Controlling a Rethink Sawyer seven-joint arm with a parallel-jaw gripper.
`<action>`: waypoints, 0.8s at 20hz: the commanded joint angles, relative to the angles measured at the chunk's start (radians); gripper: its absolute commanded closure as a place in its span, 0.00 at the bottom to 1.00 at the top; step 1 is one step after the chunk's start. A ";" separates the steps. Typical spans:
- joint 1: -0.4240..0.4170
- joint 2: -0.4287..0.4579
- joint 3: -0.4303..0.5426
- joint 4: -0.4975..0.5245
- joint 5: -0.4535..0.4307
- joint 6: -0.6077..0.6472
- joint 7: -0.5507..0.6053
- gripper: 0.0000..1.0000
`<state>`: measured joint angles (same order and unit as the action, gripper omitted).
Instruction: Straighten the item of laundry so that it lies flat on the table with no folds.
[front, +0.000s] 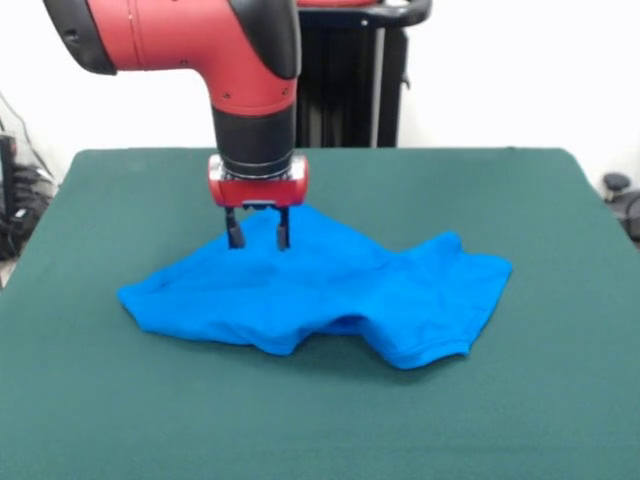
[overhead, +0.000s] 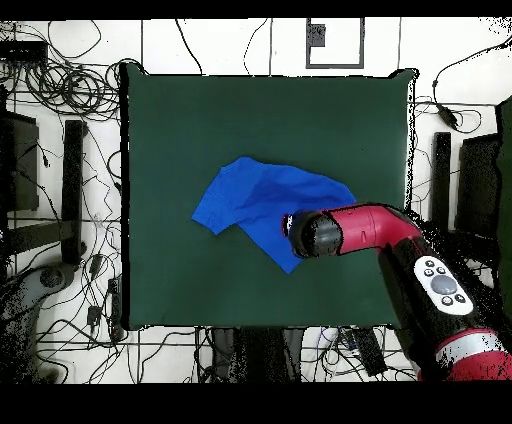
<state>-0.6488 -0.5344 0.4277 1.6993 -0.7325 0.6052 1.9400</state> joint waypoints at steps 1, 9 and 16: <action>0.095 0.084 -0.067 0.066 0.019 -0.116 0.203 0.00; 0.190 0.124 -0.156 0.033 0.041 -0.208 0.254 0.00; 0.209 0.129 -0.183 0.043 0.099 -0.238 0.222 0.00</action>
<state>-0.4936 -0.4829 0.2611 1.7015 -0.6924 0.4469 1.9487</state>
